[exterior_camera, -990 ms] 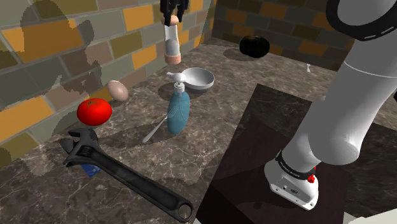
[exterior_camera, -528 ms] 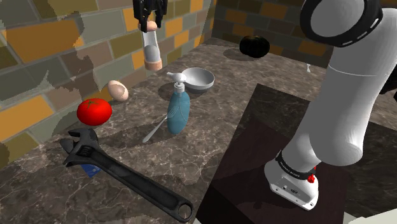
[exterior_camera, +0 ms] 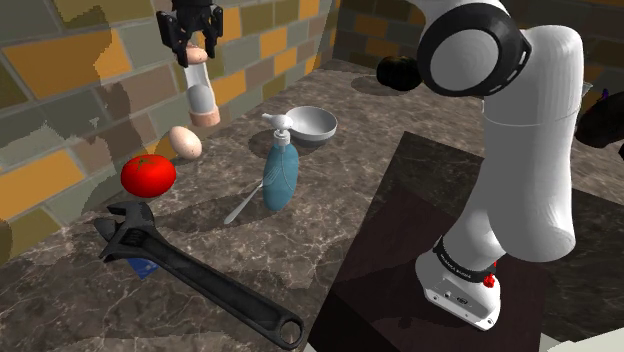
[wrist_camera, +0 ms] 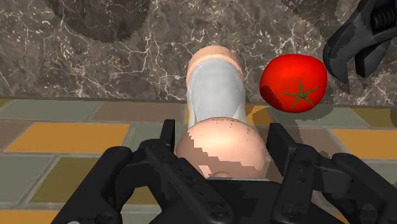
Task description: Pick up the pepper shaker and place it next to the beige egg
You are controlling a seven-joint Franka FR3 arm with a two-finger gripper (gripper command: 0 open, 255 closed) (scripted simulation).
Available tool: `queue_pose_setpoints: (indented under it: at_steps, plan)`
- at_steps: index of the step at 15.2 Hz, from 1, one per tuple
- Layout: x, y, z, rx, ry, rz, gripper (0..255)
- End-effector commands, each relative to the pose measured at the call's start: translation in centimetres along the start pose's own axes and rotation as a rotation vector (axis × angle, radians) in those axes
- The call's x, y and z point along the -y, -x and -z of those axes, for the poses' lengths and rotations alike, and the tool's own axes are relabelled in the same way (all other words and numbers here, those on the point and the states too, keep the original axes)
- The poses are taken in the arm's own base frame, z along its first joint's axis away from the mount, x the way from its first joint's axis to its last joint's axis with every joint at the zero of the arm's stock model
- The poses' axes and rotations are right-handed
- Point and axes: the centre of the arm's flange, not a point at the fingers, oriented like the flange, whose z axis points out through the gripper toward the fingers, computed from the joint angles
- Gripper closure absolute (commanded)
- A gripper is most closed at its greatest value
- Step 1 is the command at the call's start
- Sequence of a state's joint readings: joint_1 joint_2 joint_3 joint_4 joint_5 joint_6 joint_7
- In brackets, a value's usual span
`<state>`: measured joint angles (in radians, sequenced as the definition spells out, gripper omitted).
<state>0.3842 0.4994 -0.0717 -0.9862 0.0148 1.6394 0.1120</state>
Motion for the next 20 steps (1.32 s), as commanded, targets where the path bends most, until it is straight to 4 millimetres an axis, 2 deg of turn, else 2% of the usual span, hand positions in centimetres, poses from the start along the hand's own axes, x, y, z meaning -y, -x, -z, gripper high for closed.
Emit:
queue_pose_setpoints:
  at_steps: [1,20]
  plan:
    - [0.2,0.0,-0.9,-0.001,0.000,-0.001,255]
    - [0.3,1.6,-10.8,-0.001,0.000,-0.001,255]
